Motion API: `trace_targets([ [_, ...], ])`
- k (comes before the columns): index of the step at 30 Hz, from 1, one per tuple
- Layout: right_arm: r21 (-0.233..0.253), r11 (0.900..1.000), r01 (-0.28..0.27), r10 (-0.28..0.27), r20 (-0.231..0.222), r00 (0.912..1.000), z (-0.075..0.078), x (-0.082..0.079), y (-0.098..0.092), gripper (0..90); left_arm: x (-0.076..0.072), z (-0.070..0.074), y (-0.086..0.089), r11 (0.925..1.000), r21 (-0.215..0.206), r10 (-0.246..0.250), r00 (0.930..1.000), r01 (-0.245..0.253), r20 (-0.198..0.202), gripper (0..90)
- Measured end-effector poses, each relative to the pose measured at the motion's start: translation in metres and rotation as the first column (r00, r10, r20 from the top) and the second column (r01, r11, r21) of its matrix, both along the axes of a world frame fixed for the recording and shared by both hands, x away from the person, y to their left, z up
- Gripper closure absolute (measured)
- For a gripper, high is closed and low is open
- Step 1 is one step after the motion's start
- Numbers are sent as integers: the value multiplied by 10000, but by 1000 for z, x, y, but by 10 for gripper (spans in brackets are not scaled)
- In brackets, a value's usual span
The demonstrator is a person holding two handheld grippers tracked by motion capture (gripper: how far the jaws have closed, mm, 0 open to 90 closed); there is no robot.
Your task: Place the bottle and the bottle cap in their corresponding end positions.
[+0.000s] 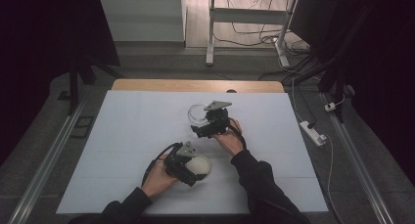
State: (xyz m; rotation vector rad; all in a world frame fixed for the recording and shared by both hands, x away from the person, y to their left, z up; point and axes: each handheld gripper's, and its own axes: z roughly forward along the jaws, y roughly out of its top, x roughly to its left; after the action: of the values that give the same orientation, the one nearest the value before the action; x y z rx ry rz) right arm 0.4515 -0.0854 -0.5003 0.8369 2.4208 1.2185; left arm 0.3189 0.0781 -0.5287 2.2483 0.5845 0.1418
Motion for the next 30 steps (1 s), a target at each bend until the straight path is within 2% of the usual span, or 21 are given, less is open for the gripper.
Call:
trace_targets([
  [9, -28, 10000, 3, -3, -49, 10000, 0, -9, -9, 0, -5, 6, 10, 9992, -227, 338, 9993, -341, -165, 0],
  [17, -116, 9999, -75, 76, 46, 10000, 2, -20, -17, 0, -9, 10, 20, 9984, -368, 410, 9988, -420, -278, 0],
  [22, -76, 9997, -252, 252, -115, 9996, 2, -28, -19, 0, -12, 13, 30, 9978, -416, 500, 9983, -511, -283, 0],
  [30, 314, 9986, -434, 444, -296, 9986, 6, -44, -23, 0, -14, 18, 48, 9943, -818, 632, 9962, -680, -593, 0],
])
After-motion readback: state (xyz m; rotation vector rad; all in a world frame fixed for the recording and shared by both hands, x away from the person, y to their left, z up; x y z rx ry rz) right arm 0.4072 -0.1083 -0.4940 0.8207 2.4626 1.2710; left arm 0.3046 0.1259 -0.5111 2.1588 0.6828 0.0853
